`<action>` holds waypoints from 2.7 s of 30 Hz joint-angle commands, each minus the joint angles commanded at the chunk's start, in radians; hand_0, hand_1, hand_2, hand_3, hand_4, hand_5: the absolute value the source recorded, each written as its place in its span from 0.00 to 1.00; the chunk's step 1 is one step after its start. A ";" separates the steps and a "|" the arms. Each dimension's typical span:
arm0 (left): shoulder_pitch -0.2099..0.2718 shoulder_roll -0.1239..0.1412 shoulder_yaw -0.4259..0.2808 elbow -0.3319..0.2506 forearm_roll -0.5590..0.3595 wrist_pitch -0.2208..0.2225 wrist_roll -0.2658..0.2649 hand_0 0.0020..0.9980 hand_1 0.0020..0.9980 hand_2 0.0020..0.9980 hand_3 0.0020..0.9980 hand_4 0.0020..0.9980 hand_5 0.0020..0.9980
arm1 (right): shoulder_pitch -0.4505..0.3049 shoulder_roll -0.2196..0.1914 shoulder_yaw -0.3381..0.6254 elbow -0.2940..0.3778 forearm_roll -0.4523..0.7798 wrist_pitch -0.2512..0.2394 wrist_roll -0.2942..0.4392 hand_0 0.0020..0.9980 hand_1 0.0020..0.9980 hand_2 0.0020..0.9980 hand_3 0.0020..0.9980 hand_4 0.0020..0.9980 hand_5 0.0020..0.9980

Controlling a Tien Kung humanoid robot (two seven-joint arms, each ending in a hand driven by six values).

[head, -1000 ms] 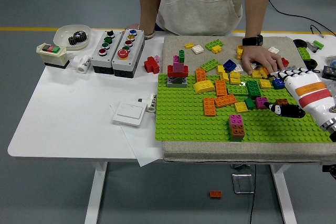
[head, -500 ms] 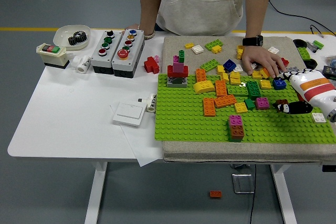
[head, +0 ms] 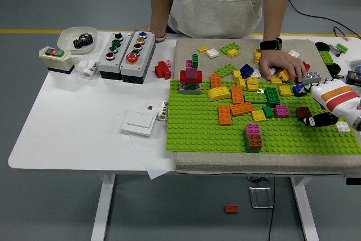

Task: Pick up the brick,pile it on top of brick,press brick,pick up the brick,pile it on top of brick,press brick

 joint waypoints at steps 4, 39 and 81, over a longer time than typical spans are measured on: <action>-0.001 0.000 0.000 0.000 -0.001 0.000 -0.001 0.86 0.82 0.82 0.62 0.71 0.68 | 0.004 0.001 -0.010 0.010 0.038 -0.004 -0.001 0.67 0.61 0.67 0.64 0.89 0.43; -0.005 0.001 0.008 -0.002 -0.012 0.000 -0.003 0.86 0.82 0.82 0.62 0.71 0.68 | 0.096 0.099 -0.109 -0.104 0.108 0.029 -0.006 0.64 0.56 0.60 0.57 0.86 0.40; -0.006 0.000 0.008 -0.005 -0.004 0.000 -0.005 0.86 0.82 0.82 0.62 0.71 0.68 | 0.088 0.088 -0.069 -0.098 0.045 0.073 0.009 0.69 0.64 0.72 0.82 0.93 0.43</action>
